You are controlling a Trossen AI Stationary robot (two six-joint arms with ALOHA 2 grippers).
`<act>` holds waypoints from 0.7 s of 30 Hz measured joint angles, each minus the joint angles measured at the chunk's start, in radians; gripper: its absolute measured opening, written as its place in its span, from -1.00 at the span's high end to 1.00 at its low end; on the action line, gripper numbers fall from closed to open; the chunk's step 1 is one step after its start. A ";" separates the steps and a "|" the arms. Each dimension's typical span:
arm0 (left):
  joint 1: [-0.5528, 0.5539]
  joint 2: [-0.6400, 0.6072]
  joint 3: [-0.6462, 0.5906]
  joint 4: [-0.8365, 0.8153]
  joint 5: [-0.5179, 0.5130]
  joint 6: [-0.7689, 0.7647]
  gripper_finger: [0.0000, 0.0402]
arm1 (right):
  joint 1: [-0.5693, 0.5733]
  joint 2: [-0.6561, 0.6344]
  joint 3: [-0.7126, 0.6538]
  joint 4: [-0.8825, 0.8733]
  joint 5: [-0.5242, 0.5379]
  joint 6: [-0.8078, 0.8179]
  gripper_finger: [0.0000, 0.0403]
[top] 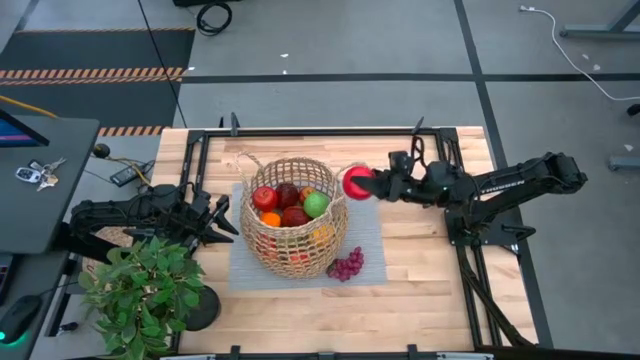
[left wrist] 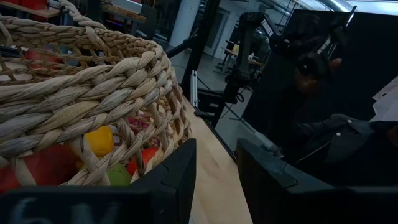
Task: Build produce basket
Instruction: Put the red apple into the brown basket
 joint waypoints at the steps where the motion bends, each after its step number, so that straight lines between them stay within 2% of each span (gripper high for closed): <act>1: 0.000 0.000 0.000 0.000 0.000 0.000 0.40 | 0.000 0.000 0.000 0.022 -0.001 0.033 -0.71; 8: 0.000 0.000 0.000 0.000 0.000 0.000 0.40 | 0.000 0.000 0.000 0.117 0.007 0.153 -0.71; 13: 0.000 0.000 0.000 0.000 0.000 0.000 0.40 | 0.000 0.000 0.000 0.165 0.076 0.305 -0.71; 17: 0.000 0.000 0.000 0.000 0.000 -0.001 0.40 | -0.001 0.000 0.000 0.159 0.106 0.310 -0.71; 21: 0.000 0.000 0.000 0.000 0.000 0.000 0.40 | -0.014 0.000 0.000 0.175 0.154 0.431 -0.71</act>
